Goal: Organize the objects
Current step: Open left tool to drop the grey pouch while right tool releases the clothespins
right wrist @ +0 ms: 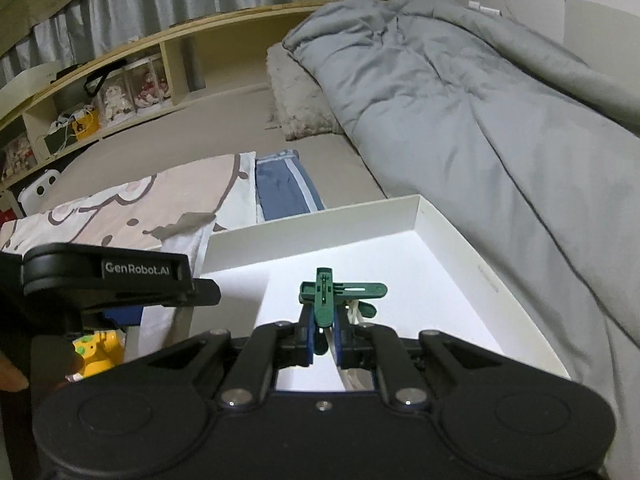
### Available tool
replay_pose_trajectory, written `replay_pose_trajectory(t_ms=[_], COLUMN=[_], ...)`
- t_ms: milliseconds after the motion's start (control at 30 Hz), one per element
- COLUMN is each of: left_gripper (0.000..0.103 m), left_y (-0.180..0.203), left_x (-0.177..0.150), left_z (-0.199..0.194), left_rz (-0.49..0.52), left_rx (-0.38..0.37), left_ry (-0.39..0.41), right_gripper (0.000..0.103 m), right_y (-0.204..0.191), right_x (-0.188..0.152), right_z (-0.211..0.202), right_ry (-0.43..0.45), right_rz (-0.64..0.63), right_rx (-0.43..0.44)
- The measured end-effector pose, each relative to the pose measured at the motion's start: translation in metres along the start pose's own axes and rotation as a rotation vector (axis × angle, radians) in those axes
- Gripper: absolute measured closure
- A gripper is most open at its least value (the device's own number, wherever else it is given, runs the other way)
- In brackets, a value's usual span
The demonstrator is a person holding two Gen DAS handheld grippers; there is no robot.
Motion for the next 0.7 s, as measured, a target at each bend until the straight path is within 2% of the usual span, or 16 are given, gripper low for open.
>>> replay_pose_trajectory(t_ms=[67, 133, 167, 200, 267, 300, 467, 700], left_gripper=[0.025, 0.025, 0.025, 0.025, 0.025, 0.025, 0.025, 0.025], left_y=[0.001, 0.002, 0.002, 0.002, 0.005, 0.006, 0.008, 0.01], left_x=[-0.001, -0.002, -0.002, -0.003, -0.005, -0.006, -0.008, -0.009], left_z=[-0.001, -0.003, -0.005, -0.007, -0.011, -0.012, -0.019, -0.031], left_rz=[0.041, 0.073, 0.085, 0.1, 0.133, 0.144, 0.174, 0.198], left_rx=[0.014, 0.009, 0.011, 0.011, 0.018, 0.02, 0.019, 0.02], left_ry=[-0.004, -0.014, -0.017, -0.02, -0.022, -0.022, -0.034, -0.033], right_gripper=[0.092, 0.079, 0.066, 0.063, 0.061, 0.059, 0.058, 0.058], right_y=[0.001, 0.001, 0.002, 0.002, 0.003, 0.007, 0.016, 0.015], right_x=[-0.002, -0.005, -0.006, -0.005, -0.006, -0.007, -0.011, -0.013], right_z=[0.003, 0.006, 0.006, 0.006, 0.004, 0.002, 0.001, -0.002], right_ry=[-0.01, -0.025, -0.035, -0.04, -0.046, -0.061, -0.082, -0.09], right_rz=[0.0, 0.015, 0.022, 0.023, 0.028, 0.071, 0.137, 0.146], right_rx=[0.007, 0.016, 0.008, 0.0, -0.007, -0.005, -0.011, -0.022])
Point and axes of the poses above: each gripper's, at about its wrist camera, not at the fingertips, and z roughly the way its jaws point, y to its right, x to its top, the point moved 3 cm from there along z, roughly the way its jaws point, and after that the axes turned 14 degrees about -z, right-handed, at the moved point
